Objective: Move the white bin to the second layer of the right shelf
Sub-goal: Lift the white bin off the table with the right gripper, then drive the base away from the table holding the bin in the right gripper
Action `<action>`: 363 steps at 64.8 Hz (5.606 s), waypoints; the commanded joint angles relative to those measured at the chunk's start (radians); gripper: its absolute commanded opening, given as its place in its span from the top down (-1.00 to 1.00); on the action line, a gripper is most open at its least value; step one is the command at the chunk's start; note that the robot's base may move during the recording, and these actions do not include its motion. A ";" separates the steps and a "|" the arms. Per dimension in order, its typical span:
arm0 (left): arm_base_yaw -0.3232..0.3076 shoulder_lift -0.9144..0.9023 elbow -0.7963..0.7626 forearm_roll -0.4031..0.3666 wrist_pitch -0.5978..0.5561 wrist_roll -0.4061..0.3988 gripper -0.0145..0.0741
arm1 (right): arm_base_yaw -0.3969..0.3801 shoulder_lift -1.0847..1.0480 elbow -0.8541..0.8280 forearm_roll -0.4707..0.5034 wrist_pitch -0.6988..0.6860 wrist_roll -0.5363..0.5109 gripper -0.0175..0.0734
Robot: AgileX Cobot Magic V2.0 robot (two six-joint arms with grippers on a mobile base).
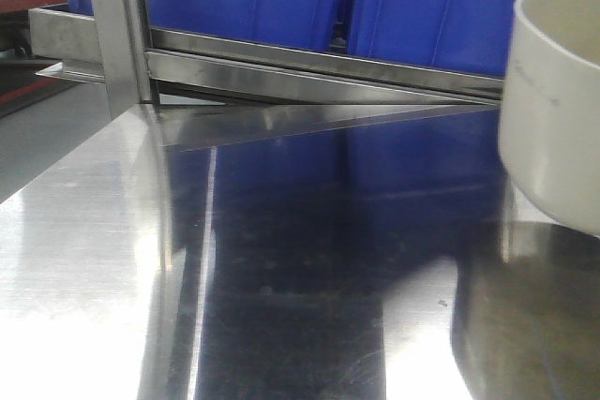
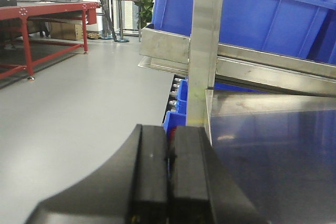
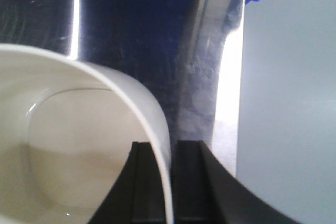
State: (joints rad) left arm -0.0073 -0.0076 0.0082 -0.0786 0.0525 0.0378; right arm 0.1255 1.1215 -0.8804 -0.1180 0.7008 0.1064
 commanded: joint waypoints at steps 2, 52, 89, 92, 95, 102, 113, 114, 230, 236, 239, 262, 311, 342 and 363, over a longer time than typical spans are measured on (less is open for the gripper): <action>0.001 -0.016 0.027 -0.007 -0.081 -0.004 0.48 | -0.038 -0.120 0.039 0.079 -0.113 -0.063 0.50; 0.001 -0.016 0.027 -0.007 -0.081 -0.004 0.48 | -0.039 -0.666 0.304 0.175 -0.174 -0.063 0.50; 0.001 -0.016 0.027 -0.007 -0.081 -0.004 0.48 | -0.039 -0.666 0.304 0.175 -0.172 -0.063 0.50; 0.001 -0.016 0.027 -0.007 -0.081 -0.004 0.48 | -0.039 -0.666 0.304 0.175 -0.172 -0.063 0.50; 0.001 -0.016 0.027 -0.007 -0.081 -0.004 0.48 | -0.039 -0.666 0.304 0.175 -0.172 -0.063 0.50; 0.001 -0.016 0.027 -0.007 -0.081 -0.004 0.48 | -0.039 -0.666 0.304 0.175 -0.172 -0.063 0.50; 0.001 -0.016 0.027 -0.007 -0.081 -0.004 0.48 | -0.039 -0.666 0.304 0.175 -0.172 -0.063 0.50; 0.001 -0.016 0.027 -0.007 -0.081 -0.004 0.48 | -0.039 -0.666 0.304 0.175 -0.172 -0.063 0.50; 0.001 -0.016 0.027 -0.007 -0.081 -0.004 0.48 | -0.039 -0.666 0.304 0.175 -0.172 -0.063 0.50; 0.001 -0.016 0.027 -0.007 -0.081 -0.004 0.48 | -0.039 -0.666 0.304 0.175 -0.172 -0.063 0.50; 0.001 -0.016 0.027 -0.007 -0.081 -0.004 0.48 | -0.039 -0.666 0.304 0.175 -0.172 -0.063 0.50; 0.001 -0.016 0.027 -0.007 -0.081 -0.004 0.48 | -0.039 -0.666 0.304 0.175 -0.172 -0.063 0.50; 0.001 -0.016 0.027 -0.007 -0.081 -0.004 0.48 | -0.039 -0.666 0.304 0.175 -0.172 -0.063 0.50; 0.003 -0.016 0.027 -0.007 -0.081 -0.004 0.48 | -0.039 -0.666 0.304 0.175 -0.172 -0.063 0.50; 0.003 -0.016 0.027 -0.007 -0.081 -0.004 0.48 | -0.039 -0.666 0.304 0.175 -0.172 -0.063 0.50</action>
State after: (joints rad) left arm -0.0049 -0.0076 0.0082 -0.0786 0.0525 0.0378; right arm 0.0917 0.4536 -0.5467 0.0482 0.6216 0.0469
